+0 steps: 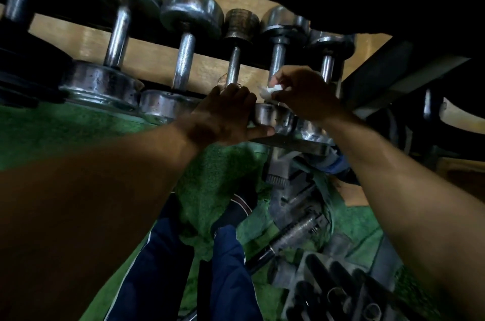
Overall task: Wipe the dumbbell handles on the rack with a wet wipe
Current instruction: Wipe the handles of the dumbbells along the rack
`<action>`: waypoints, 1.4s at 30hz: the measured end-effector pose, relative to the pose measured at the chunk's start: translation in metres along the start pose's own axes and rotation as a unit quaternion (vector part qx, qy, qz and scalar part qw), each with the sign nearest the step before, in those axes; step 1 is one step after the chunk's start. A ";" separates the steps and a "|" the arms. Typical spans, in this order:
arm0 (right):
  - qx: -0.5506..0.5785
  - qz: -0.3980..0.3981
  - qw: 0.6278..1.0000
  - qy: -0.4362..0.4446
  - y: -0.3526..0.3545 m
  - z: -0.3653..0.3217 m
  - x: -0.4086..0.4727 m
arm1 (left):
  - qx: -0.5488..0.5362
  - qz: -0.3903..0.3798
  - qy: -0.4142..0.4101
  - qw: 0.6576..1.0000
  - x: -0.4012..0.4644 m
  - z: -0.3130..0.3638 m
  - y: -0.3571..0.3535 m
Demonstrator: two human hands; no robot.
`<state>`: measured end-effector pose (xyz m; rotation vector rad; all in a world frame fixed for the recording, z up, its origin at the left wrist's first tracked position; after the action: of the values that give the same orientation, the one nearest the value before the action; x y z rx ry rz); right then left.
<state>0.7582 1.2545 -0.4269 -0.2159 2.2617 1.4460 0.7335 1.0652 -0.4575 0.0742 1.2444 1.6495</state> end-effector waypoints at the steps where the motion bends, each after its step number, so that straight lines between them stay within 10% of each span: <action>1: -0.018 0.021 0.999 -0.023 -0.004 0.003 0.001 | -0.001 -0.001 0.001 1.000 -0.001 0.001 0.000; 14: -0.064 0.157 0.986 0.005 -0.004 -0.008 0.003 | 0.002 0.008 -0.008 1.000 -0.003 -0.001 -0.002; 26: -0.183 -0.106 0.963 0.167 0.023 -0.012 0.004 | 0.005 0.038 -0.014 0.999 0.000 -0.003 -0.007; 34: -0.318 0.039 0.936 0.144 0.018 -0.015 0.031 | 0.002 0.031 -0.007 0.999 -0.001 0.000 -0.004; 42: -0.325 -0.028 0.937 0.125 0.002 -0.028 0.022 | 0.002 0.045 -0.011 0.999 0.000 -0.003 -0.007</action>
<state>0.7303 1.2324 -0.4252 -0.6936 1.8445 2.1948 0.7364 1.0624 -0.4644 0.1509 1.2434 1.7195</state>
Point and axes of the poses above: each hand's wrist, its own x-axis towards the middle knuckle, its own y-axis out of the back of the hand, z = x × y, the point moved 1 cm from there along x, towards the middle knuckle, and after that the axes turned 15 degrees about -x, right-handed, at the moved point
